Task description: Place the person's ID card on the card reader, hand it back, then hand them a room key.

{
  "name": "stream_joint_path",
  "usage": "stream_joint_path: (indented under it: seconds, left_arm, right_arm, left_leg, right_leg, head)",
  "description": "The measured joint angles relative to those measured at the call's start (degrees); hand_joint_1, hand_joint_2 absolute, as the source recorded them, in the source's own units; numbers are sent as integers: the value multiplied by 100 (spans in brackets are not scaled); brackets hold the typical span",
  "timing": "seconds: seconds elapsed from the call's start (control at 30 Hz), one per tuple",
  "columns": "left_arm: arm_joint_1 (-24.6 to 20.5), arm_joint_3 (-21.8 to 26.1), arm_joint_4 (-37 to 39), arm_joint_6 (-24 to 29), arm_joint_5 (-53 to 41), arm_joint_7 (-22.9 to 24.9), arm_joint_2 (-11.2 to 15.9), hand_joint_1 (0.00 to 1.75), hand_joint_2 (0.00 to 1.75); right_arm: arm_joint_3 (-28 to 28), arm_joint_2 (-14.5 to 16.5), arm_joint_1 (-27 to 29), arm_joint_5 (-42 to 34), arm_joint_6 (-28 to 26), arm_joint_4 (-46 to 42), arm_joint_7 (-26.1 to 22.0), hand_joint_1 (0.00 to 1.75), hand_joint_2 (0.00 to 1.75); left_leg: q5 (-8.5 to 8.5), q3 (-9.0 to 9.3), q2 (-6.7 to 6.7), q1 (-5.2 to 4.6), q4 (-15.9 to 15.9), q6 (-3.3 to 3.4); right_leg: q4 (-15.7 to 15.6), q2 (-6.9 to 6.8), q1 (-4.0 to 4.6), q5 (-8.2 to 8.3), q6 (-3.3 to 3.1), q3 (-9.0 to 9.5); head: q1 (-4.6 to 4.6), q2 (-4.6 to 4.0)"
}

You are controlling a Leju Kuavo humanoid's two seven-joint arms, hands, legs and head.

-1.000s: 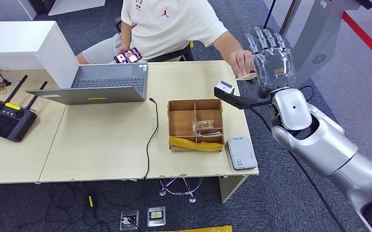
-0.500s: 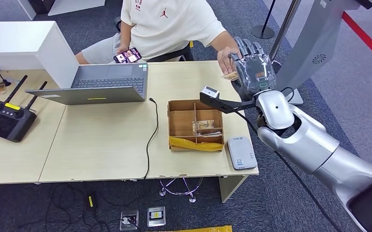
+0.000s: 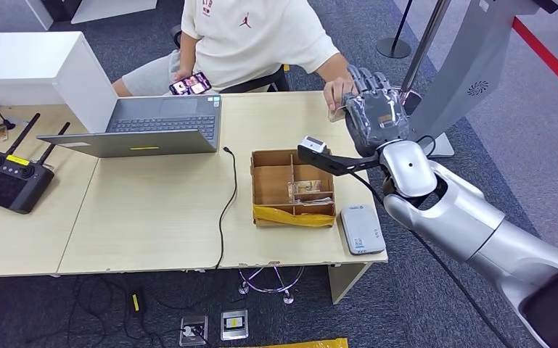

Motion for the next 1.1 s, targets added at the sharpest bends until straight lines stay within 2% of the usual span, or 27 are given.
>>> stream_joint_path:
  seconds: [0.37, 0.6, 0.87, 1.1]
  left_arm:
    - [-1, 110, 0, 0, -16, 1, 0, 0, 0]
    - [26, 223, 0, 0, 53, -13, -2, 0, 0]
    - [111, 403, 5, 0, 84, -107, -3, 0, 0]
    - [146, 588, 21, 0, 83, -207, -15, 0, 0]
  right_arm:
    - [4, 0, 27, -22, -80, 2, -6, 175, 175]
    - [-13, -44, 272, -116, -515, -2, 12, 175, 175]
    - [-338, -353, 1005, -113, -1278, -234, 294, 175, 175]
    - [-867, -571, 1800, -39, -1486, -515, 307, 175, 175]
  left_leg:
    - [0, 5, 11, 0, 0, 0]
    - [-2, 10, 15, 0, 0, -3]
    - [-5, 13, 20, 0, 1, -5]
    - [-8, 13, 25, 2, 0, -6]
  right_leg:
    - [0, 16, 1, 4, -7, 0]
    - [-1, 19, 2, 4, -7, 0]
    - [-5, 20, 2, 4, -7, 1]
    - [-5, 22, 4, 5, -7, 2]
  head:
    - [0, 0]
    - [0, 0]
    - [0, 0]
    - [0, 0]
